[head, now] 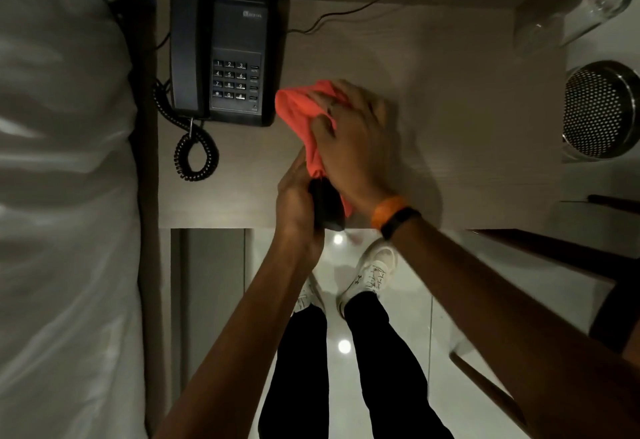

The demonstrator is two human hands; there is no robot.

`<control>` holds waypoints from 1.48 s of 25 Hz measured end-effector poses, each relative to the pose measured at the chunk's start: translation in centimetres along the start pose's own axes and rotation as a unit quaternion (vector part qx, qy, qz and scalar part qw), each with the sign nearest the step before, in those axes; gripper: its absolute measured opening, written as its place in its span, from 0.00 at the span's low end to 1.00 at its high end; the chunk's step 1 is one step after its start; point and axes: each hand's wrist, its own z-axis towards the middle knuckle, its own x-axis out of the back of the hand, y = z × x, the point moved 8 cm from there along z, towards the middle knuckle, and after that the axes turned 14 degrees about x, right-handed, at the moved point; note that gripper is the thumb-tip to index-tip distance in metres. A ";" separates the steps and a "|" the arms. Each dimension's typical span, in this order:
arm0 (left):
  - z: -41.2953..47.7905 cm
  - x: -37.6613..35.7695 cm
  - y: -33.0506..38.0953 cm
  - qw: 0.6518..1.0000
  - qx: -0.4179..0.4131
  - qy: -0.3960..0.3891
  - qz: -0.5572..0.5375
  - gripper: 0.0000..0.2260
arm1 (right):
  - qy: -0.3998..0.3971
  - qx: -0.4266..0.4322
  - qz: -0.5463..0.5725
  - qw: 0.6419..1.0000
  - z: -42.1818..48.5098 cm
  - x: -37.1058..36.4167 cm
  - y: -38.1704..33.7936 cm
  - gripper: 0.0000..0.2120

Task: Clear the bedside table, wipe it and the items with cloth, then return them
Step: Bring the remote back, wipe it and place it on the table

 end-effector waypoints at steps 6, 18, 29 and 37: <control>0.0 -0.5 -1.2 1.000 0.011 -0.019 0.020 0.17 | -0.046 -0.038 -0.037 0.998 3.8 -0.9 3.7 0.19; 1.8 1.6 -2.8 0.987 0.082 -0.054 -0.131 0.17 | -0.163 -0.024 0.185 0.969 -13.4 2.8 -2.4 0.18; 2.3 0.5 -0.7 0.999 0.028 0.006 0.040 0.13 | 0.020 -0.076 0.326 0.942 -7.0 4.6 3.3 0.17; 1.3 -1.3 -1.6 0.999 0.028 0.017 0.036 0.16 | -0.004 -0.016 0.079 0.997 -4.7 -1.3 2.7 0.24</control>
